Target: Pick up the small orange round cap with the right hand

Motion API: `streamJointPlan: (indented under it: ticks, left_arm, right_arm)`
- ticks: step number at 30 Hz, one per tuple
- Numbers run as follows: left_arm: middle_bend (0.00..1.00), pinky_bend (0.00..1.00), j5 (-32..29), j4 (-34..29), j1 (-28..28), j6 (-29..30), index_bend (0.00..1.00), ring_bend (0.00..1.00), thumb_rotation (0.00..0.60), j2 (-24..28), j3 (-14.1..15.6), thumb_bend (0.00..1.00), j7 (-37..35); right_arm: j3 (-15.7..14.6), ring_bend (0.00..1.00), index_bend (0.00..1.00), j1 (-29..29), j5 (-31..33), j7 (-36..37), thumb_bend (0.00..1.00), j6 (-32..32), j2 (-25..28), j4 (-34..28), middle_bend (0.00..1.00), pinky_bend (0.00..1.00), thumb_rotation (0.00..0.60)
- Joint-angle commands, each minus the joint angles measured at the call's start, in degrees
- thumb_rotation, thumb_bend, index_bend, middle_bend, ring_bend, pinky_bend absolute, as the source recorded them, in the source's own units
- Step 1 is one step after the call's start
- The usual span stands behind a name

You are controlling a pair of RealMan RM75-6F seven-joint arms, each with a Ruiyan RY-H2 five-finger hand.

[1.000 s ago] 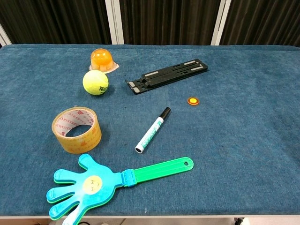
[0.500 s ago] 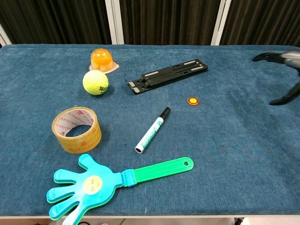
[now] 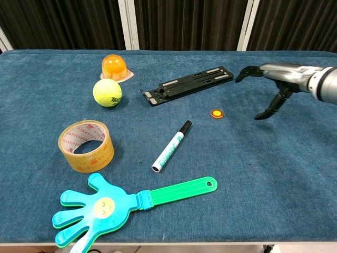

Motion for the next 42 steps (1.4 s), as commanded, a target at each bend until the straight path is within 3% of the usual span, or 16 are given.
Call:
streamJointPlan:
  ticks: [1, 8, 21, 42]
  left_arm:
    - [0.03, 0.17, -0.1, 0.0, 0.0, -0.1, 0.19, 0.01, 0.600, 0.0, -0.1, 0.23, -0.1]
    - [0.03, 0.17, 0.1, 0.1, -0.1, -0.3, 0.19, 0.01, 0.600, 0.0, 0.1, 0.23, 0.0]
    - [0.03, 0.17, 0.1, 0.2, -0.3, -0.9, 0.19, 0.01, 0.600, -0.1, 0.4, 0.23, 0.3]
    - [0.03, 0.17, -0.5, 0.3, -0.4, -1.2, 0.19, 0.01, 0.600, -0.2, 0.2, 0.23, 0.2]
  right_arm:
    - [0.2, 0.06, 0.21, 1.4, 1.0, -0.6, 0.26, -1.0, -1.5, 1.2, 0.00, 0.02, 0.600]
    - [0.5, 0.06, 0.25, 3.8, 2.5, 0.3, 0.26, -2.8, -5.0, 4.0, 0.00, 0.03, 0.600]
    - [0.3, 0.08, 0.44, 5.3, 2.3, 4.2, 0.27, -3.3, -7.5, 7.6, 0.00, 0.06, 0.600]
    - [-0.1, 0.08, 0.51, 7.4, 1.9, 6.8, 0.37, -4.4, -8.7, 9.3, 0.00, 0.07, 0.600]
